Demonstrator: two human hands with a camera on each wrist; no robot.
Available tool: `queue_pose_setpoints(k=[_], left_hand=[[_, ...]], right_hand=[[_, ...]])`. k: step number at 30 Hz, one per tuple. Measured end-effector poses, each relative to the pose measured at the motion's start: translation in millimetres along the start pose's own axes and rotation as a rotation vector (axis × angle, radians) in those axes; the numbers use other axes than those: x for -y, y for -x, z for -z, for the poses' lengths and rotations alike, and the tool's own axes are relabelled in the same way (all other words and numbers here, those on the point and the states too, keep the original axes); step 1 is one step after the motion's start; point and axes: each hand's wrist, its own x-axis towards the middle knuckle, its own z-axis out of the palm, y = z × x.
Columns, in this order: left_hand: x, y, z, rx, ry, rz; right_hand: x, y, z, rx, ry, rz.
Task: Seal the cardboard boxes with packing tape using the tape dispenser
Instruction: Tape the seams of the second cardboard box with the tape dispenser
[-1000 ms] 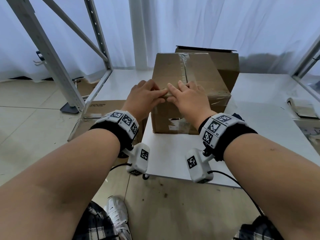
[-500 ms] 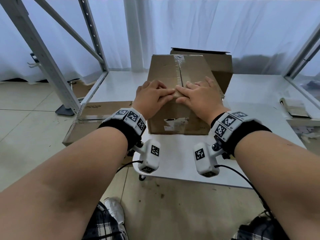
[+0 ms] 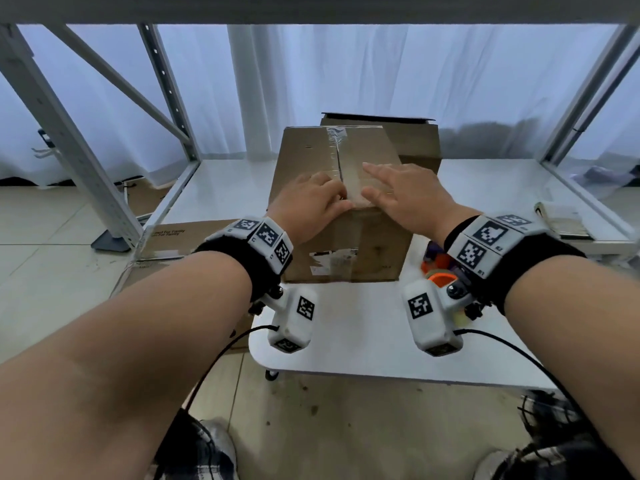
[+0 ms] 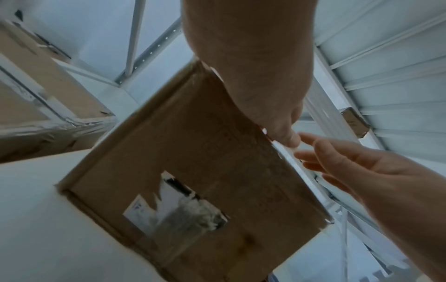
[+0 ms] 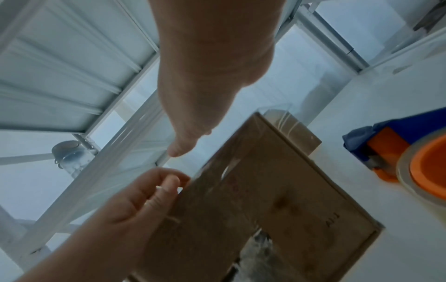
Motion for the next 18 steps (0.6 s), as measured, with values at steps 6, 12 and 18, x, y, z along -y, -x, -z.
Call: queue_pose_setpoints(k=[6, 12, 18], left_hand=[[14.2, -7.3, -2.9, 0.11, -0.216, -0.136], [14.3, -3.8, -5.8, 0.087, -0.177, -0.112], [23.3, 1.4, 1.3, 0.027, 0.046, -0.158]], right_hand=[[-11.5, 7.4, 0.9, 0.068, 0.032, 0.014], [6.9, -1.0, -16.7, 0.115, 0.183, 0.027], [16.0, -13.6, -22.9, 0.195, 0.43, 0.09]])
